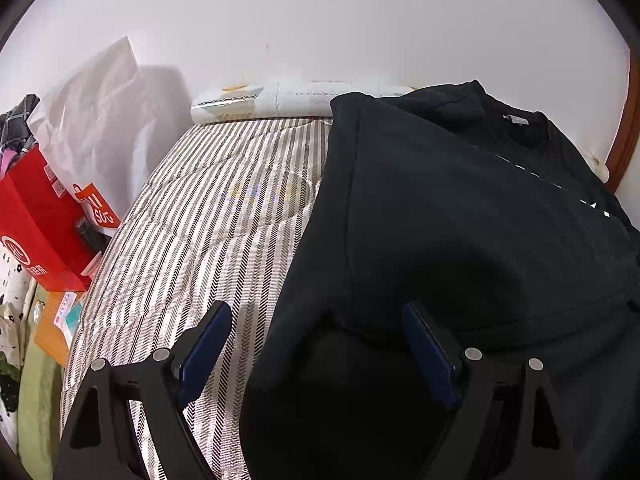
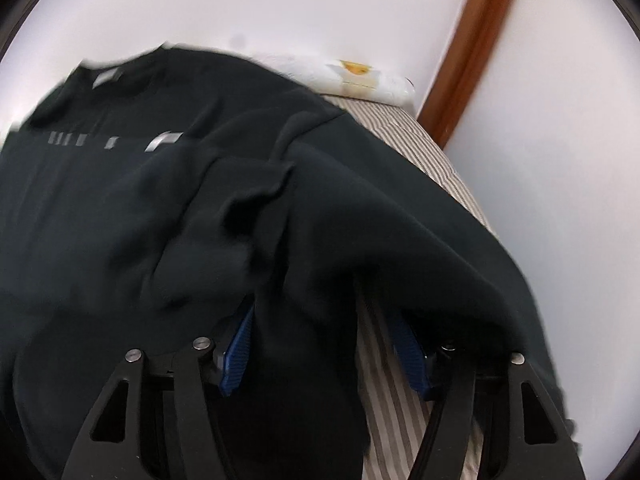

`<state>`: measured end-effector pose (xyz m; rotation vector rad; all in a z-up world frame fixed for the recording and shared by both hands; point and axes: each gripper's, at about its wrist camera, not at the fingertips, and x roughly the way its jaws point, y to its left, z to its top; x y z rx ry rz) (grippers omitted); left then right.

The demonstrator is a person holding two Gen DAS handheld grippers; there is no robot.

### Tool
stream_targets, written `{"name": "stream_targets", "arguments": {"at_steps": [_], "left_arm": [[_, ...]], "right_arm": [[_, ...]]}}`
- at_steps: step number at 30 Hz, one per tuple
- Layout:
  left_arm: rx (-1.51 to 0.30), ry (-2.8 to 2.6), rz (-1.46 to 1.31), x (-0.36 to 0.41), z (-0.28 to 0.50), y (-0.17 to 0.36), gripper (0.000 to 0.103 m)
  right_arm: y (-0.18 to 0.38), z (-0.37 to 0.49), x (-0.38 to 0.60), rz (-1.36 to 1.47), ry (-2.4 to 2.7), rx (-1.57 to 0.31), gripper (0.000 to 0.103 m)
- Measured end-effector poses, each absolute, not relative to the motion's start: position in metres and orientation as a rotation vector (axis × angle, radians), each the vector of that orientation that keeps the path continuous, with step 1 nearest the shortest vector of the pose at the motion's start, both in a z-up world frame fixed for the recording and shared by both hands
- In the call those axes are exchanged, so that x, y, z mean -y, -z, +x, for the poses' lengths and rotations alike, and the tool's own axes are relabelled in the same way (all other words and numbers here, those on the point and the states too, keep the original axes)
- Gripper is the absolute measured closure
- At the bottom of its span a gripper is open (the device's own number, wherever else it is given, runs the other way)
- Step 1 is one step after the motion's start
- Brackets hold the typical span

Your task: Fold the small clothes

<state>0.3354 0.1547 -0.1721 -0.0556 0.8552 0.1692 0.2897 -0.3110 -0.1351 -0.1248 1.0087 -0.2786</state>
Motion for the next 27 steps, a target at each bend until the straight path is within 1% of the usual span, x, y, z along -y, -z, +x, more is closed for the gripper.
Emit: {"name": "stream_targets", "arguments": {"at_steps": [1,2,3,9,11,14,17,20,21,25,26,27], "left_arm": [[-0.855,-0.169,-0.057,-0.155,0.335,0.172,0.017],[-0.856,-0.169,-0.057,-0.154,0.336,0.172,0.017],[-0.856,-0.169,-0.057,-0.154,0.336,0.172,0.017],[-0.861,-0.166,-0.065,-0.155,0.336,0.173,0.016],[-0.860,-0.167,-0.063,-0.155,0.336,0.172,0.016],[-0.860,-0.168,-0.063,-0.155,0.336,0.173,0.016],[-0.862,-0.165,-0.067,-0.155,0.336,0.173,0.016],[-0.863,-0.169,-0.065,-0.156,0.337,0.172,0.015],[-0.863,-0.171,-0.063,-0.155,0.337,0.172,0.015],[-0.862,-0.172,-0.063,-0.155,0.337,0.172,0.015],[-0.862,-0.172,-0.063,-0.155,0.337,0.172,0.015],[-0.862,-0.172,-0.064,-0.155,0.337,0.172,0.015]], "right_arm": [[0.133,0.294,0.315,-0.094,0.265,-0.997,0.052],[0.132,0.297,0.317,-0.076,0.252,-0.988,0.075],[0.131,0.298,0.319,-0.062,0.243,-0.979,0.091],[0.103,0.281,0.337,0.022,0.224,-0.803,0.091],[0.105,0.283,0.347,0.077,0.219,-0.807,0.091],[0.116,0.293,0.358,0.122,0.228,-0.862,0.089],[0.116,0.290,0.361,0.110,0.258,-0.892,0.082],[0.109,0.278,0.360,0.096,0.284,-0.896,0.081],[0.106,0.272,0.359,0.086,0.286,-0.903,0.078],[0.089,0.226,0.351,0.045,0.272,-0.875,0.072],[0.085,0.214,0.352,0.035,0.274,-0.858,0.067],[0.078,0.198,0.354,0.015,0.289,-0.831,0.057]]}}
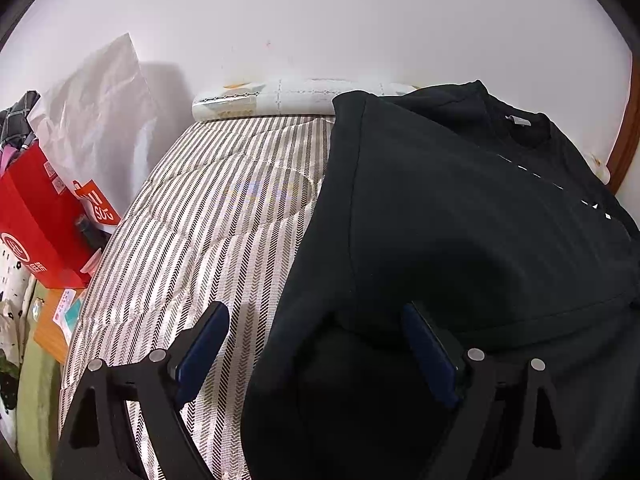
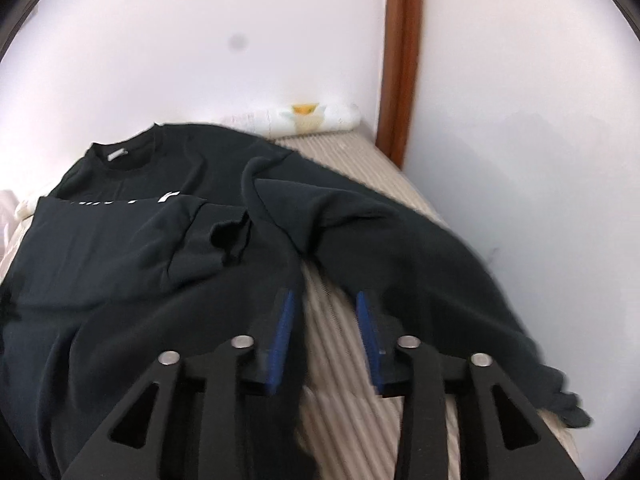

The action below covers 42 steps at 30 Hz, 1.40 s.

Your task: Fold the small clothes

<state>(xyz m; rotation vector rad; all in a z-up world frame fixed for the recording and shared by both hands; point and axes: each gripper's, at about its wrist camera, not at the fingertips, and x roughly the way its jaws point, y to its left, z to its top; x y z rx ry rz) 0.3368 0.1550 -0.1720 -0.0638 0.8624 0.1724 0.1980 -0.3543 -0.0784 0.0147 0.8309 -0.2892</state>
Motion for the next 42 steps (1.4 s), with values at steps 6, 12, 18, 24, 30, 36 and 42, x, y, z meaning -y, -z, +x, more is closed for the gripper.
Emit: {"name": "stream_targets", "arguments": {"at_steps": [6,12,18,24,30,36,42], "left_arm": [[-0.864,-0.172,-0.065,-0.156,0.337,0.172,0.015],[-0.871,-0.154,-0.102,-0.161,0.337,0.173,0.015],[-0.880,-0.150,-0.119,-0.162,0.339,0.175,0.014],[-0.880,-0.151,-0.121,-0.162,0.338,0.176,0.014],[-0.876,-0.160,-0.106,-0.160,0.338,0.175,0.014],[-0.878,-0.156,-0.118,-0.161,0.339,0.175,0.014],[-0.878,-0.160,-0.120,-0.161,0.336,0.175,0.014]], "right_arm": [[0.081,0.169,0.393,-0.030,0.403,-0.820,0.031],[0.115,0.213,0.408,-0.094,0.422,-0.921,0.031],[0.135,0.229,0.430,-0.035,0.416,-0.954,0.076],[0.099,0.242,0.438,-0.014,0.549,-0.852,0.096],[0.006,0.250,0.403,-0.047,0.596,-0.519,0.103],[-0.034,0.273,0.314,-0.174,0.430,-0.448,0.103],[0.017,0.269,0.324,-0.161,0.404,-0.616,0.103]]}}
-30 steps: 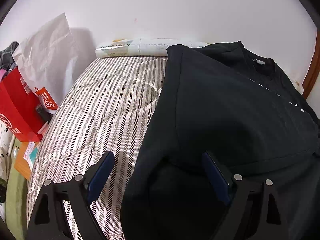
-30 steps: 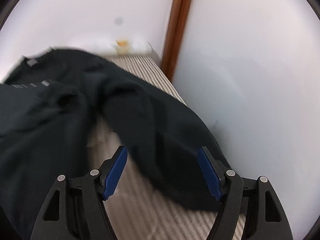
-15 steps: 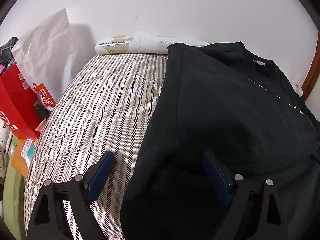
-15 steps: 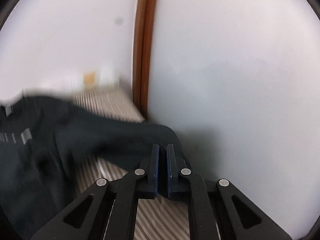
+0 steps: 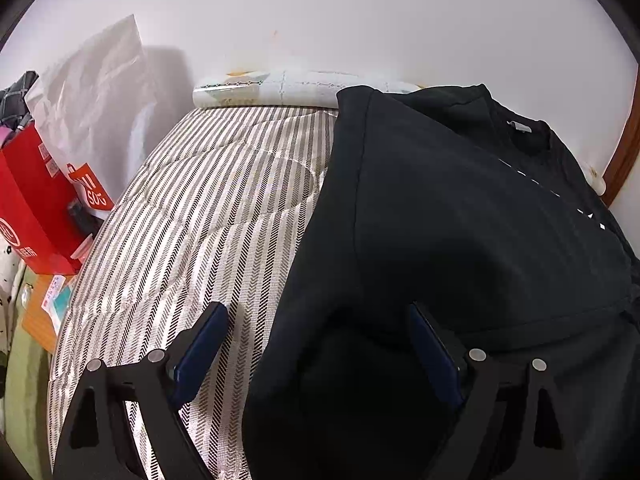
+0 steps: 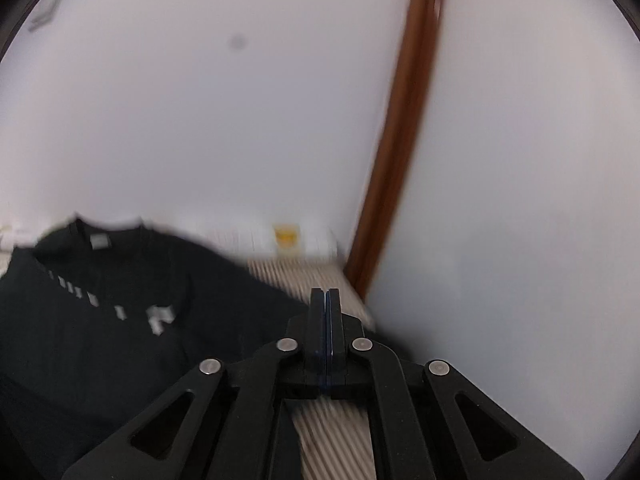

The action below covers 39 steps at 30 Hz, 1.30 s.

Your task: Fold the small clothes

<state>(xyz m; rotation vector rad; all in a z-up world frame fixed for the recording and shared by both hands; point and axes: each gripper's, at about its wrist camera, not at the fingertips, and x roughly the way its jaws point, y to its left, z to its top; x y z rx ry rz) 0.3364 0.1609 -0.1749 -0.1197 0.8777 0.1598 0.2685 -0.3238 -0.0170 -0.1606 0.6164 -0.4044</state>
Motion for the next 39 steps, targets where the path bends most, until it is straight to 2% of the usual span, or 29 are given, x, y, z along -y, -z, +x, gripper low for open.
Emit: {"name": "stream_targets", "arguments": {"at_steps": [1,2,3,4,5,6,15,20,21,22,23,24,27,32,35,39], "left_arm": [[-0.877,-0.162,-0.116,-0.160,0.336,0.175,0.014],[-0.878,-0.162,-0.116,-0.160,0.336,0.175,0.014],[-0.879,-0.160,-0.119,-0.161,0.337,0.175,0.014],[-0.881,-0.157,-0.125,-0.162,0.337,0.175,0.014],[-0.883,-0.153,-0.131,-0.162,0.337,0.176,0.014],[-0.884,-0.150,-0.138,-0.163,0.337,0.176,0.014],[-0.891,-0.148,-0.146,-0.165,0.337,0.178,0.013],[-0.897,-0.156,-0.137,-0.163,0.339,0.178,0.011],[-0.898,-0.157,-0.136,-0.163,0.339,0.178,0.011],[-0.898,-0.159,-0.136,-0.163,0.340,0.178,0.010],[-0.899,-0.160,-0.137,-0.163,0.340,0.178,0.010],[-0.899,-0.163,-0.136,-0.163,0.341,0.178,0.010],[-0.899,-0.163,-0.140,-0.165,0.341,0.178,0.009],[-0.892,-0.173,-0.132,-0.163,0.338,0.176,0.009],[-0.892,-0.178,-0.113,-0.160,0.330,0.170,0.009],[-0.892,-0.157,-0.076,-0.157,0.308,0.157,0.009]], "right_arm": [[0.031,0.262,0.339,-0.147,0.424,-0.655,0.102],[0.040,0.253,0.349,-0.140,0.437,-0.683,0.094],[0.052,0.245,0.365,-0.133,0.453,-0.726,0.079],[0.061,0.240,0.377,-0.129,0.462,-0.756,0.069],[0.072,0.232,0.391,-0.128,0.472,-0.791,0.049],[0.080,0.225,0.402,-0.133,0.481,-0.814,0.043],[0.134,0.232,0.467,-0.133,0.458,-0.977,0.035],[0.143,0.241,0.482,-0.089,0.419,-0.982,0.035],[0.145,0.245,0.483,-0.078,0.412,-0.981,0.040],[0.145,0.246,0.486,-0.061,0.395,-0.972,0.051],[0.146,0.249,0.486,-0.051,0.383,-0.972,0.085],[0.145,0.250,0.486,-0.066,0.410,-0.967,0.092],[0.130,0.258,0.478,-0.116,0.501,-0.884,0.095],[0.063,0.262,0.450,-0.056,0.535,-0.665,0.096],[0.022,0.271,0.403,-0.101,0.484,-0.547,0.096],[-0.011,0.288,0.325,-0.160,0.359,-0.489,0.096]]}}
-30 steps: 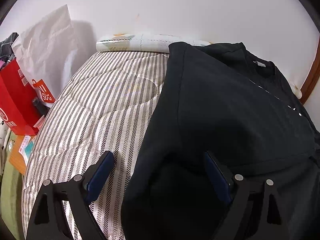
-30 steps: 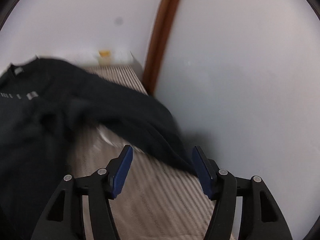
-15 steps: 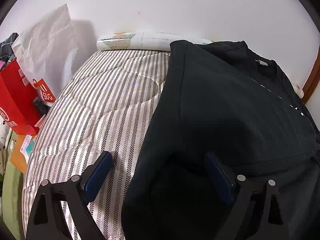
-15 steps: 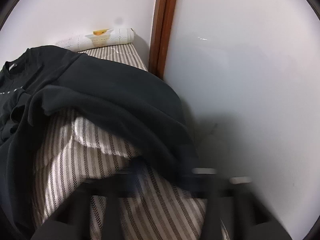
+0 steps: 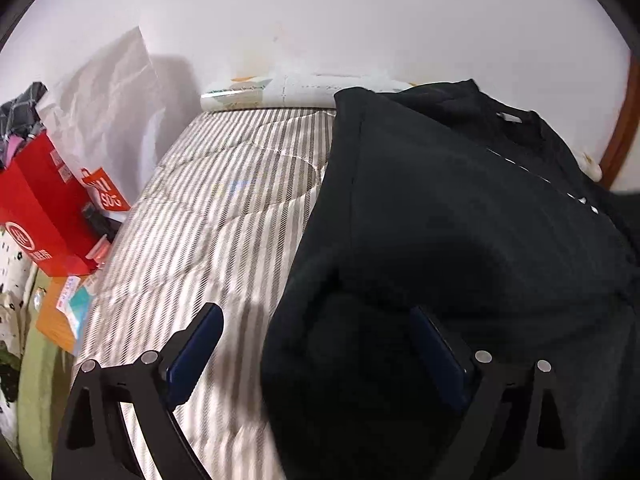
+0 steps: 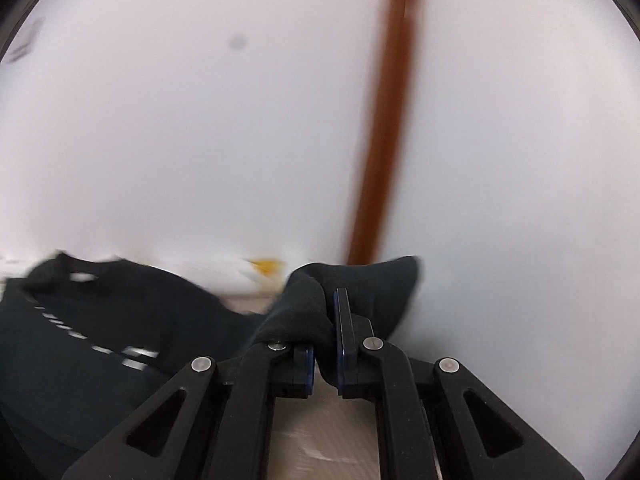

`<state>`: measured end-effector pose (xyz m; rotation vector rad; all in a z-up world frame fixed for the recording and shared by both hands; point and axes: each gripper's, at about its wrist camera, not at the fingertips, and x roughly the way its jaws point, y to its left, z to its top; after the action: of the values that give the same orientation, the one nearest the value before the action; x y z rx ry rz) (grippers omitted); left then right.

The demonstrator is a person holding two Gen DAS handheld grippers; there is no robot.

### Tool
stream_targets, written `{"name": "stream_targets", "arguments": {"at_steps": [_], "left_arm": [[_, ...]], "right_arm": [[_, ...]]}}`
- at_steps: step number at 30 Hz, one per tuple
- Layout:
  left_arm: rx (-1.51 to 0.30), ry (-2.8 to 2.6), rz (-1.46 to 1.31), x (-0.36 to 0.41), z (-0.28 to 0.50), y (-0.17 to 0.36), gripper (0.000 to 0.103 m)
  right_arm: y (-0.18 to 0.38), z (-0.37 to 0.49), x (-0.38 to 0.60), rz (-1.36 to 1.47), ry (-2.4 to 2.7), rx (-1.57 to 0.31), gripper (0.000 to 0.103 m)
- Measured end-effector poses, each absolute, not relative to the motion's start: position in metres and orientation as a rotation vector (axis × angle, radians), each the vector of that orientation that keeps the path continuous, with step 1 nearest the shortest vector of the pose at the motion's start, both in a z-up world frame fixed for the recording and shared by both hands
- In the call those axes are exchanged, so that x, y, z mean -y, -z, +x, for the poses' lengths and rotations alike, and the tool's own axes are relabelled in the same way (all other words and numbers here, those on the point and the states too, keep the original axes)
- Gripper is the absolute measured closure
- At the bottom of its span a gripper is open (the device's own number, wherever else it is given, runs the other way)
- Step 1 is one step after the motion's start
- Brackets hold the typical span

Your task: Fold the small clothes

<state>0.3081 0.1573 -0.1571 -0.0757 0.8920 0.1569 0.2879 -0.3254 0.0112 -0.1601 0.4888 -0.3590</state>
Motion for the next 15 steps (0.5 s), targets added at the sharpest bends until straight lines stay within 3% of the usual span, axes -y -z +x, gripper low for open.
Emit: {"name": "stream_targets", "arguments": {"at_steps": [6,11,15], "left_arm": [[-0.870,-0.143,-0.089,-0.166,0.267,0.142,0.009],[-0.876,-0.109,-0.085,-0.163,0.241,0.138,0.009],[-0.872,-0.083,-0.044,-0.152,0.229,0.133,0.009]], "right_arm": [[0.009,0.295,0.191,-0.301,0.153,-0.518,0.094],[0.102,0.306,0.132,-0.435,0.107,-0.695,0.092],[0.157,0.316,0.142,-0.425,0.138,-0.897,0.076]]}}
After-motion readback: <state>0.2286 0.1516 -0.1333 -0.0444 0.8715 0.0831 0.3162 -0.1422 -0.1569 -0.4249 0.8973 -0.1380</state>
